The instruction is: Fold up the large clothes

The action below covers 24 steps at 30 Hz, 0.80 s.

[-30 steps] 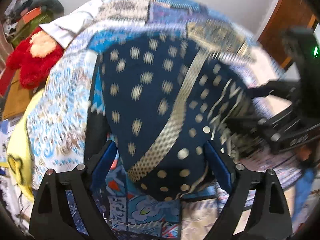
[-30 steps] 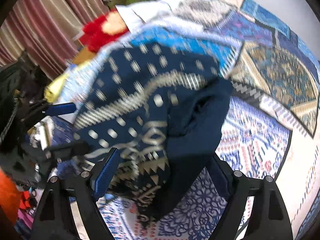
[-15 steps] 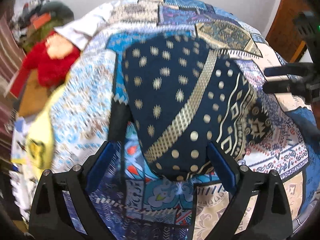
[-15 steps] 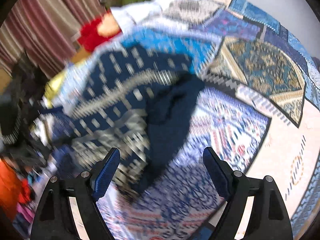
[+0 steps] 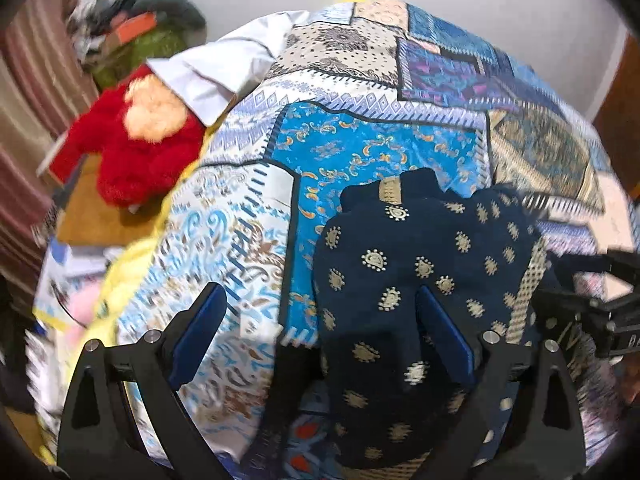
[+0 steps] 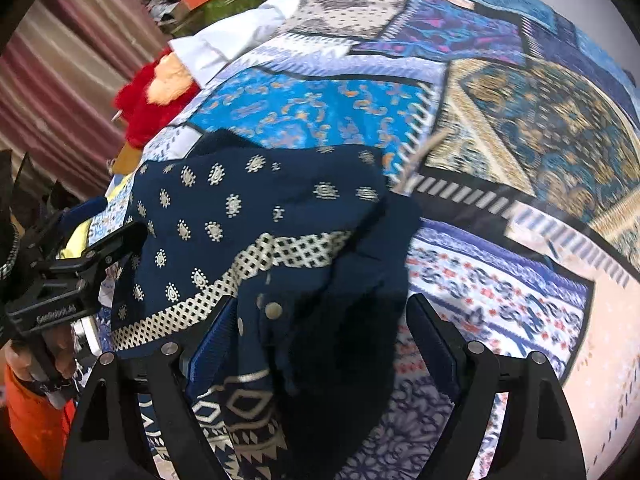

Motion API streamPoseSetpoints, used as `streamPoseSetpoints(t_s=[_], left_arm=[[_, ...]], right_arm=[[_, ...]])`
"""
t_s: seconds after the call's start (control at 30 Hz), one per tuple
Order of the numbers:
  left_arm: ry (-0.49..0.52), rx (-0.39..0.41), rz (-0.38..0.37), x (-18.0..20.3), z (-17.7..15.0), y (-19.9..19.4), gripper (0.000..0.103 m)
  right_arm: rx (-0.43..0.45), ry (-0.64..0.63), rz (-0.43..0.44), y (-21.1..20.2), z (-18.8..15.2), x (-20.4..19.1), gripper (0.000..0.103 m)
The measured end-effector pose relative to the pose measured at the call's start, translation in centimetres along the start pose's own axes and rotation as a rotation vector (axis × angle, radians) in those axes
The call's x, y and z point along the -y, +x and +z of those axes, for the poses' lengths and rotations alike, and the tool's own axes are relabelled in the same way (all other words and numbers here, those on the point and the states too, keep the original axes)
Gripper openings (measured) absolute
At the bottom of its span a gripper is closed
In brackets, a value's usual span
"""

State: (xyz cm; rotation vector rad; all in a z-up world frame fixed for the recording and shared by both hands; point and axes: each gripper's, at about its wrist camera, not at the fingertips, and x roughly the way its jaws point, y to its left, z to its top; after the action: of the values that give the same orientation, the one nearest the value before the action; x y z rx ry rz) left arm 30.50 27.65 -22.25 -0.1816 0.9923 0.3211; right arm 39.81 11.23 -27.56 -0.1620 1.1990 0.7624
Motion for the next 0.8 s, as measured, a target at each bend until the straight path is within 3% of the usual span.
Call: streamPoseSetpoints(t_s=[0.23,0.37,0.57,0.67,0.8], left_arm=[[0.041,0.082,-0.029,1.6,-2.1,-5.6,0.093],[0.063,0.234,-0.051,3.1,-3.2,-13.2,0.093],[0.089,0.517,-0.091,5.1,-5.9,-25.7,0.093],[0.096,0.630,-0.127,6.1,-8.0,-30.7,0.093],[0.110,0.767,-0.097,7.4,-11.1,-35.8,0.093]], right_arm=[[0.198,-0.108,-0.048,-7.6,-2.7,-2.5,0.084],[0.358,-0.125,-0.030,-14.1,-4.7,-4.5,0.084],[0.681,-0.147,-0.039,-25.5,-10.4,-8.1,0.084],[0.782,-0.165,-0.033,-29.3,-13.5,-9.7,0.084],[0.892,-0.176,-0.041,-33.3,-18.0,-11.8,0.084]])
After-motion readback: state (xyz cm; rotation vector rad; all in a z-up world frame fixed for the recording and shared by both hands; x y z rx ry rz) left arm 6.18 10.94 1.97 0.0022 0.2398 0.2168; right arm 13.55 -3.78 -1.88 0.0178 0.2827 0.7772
